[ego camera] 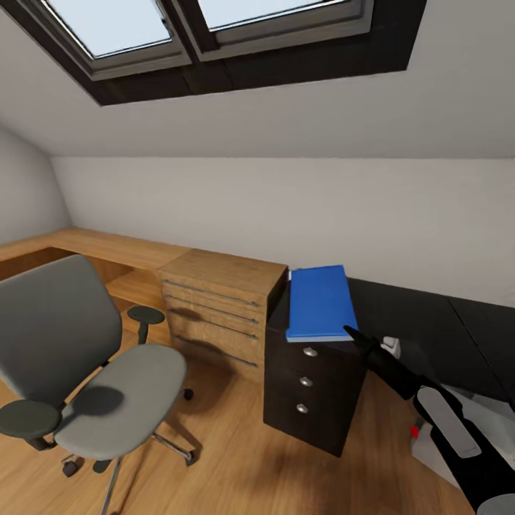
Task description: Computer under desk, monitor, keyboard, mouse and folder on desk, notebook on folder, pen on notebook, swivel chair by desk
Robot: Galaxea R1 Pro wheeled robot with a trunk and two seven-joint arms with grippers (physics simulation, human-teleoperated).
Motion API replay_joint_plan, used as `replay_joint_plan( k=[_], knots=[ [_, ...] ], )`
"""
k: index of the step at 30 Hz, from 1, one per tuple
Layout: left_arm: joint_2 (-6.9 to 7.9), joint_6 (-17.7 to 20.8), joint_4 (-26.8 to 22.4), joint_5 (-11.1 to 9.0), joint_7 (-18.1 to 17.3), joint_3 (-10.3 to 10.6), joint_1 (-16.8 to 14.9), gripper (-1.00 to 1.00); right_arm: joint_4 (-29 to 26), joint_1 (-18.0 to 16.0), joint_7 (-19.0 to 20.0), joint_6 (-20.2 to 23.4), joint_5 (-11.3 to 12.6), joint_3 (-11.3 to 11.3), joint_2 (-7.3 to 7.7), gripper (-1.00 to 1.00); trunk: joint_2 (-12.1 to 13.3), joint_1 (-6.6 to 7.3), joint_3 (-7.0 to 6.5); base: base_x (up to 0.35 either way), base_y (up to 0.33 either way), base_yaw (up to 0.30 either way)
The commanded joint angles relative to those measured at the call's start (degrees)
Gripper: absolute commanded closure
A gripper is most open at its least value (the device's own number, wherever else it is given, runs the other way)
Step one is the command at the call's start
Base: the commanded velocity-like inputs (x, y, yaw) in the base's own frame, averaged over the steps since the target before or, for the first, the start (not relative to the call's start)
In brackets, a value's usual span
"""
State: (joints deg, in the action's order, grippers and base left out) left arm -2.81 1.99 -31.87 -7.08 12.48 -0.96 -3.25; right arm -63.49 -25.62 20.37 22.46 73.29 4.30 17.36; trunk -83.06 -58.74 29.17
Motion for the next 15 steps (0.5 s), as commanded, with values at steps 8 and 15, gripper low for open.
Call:
replay_joint_plan(
  k=[8,15],
  knots=[
    [-0.09,0.2,0.0,-0.5,0.1,-0.1,0.0,-1.00,0.2,0.0,0.0,0.2,0.4,-0.2,0.05,1.00,3.2,1.77,-1.38,0.000,0.000,-0.137],
    [-0.09,0.2,0.0,-0.5,0.1,-0.1,0.0,-1.00,0.3,0.0,-0.1,0.0,0.4,-0.5,0.05,1.00,6.0,3.30,-2.64,0.000,0.000,-0.294]
  ],
)
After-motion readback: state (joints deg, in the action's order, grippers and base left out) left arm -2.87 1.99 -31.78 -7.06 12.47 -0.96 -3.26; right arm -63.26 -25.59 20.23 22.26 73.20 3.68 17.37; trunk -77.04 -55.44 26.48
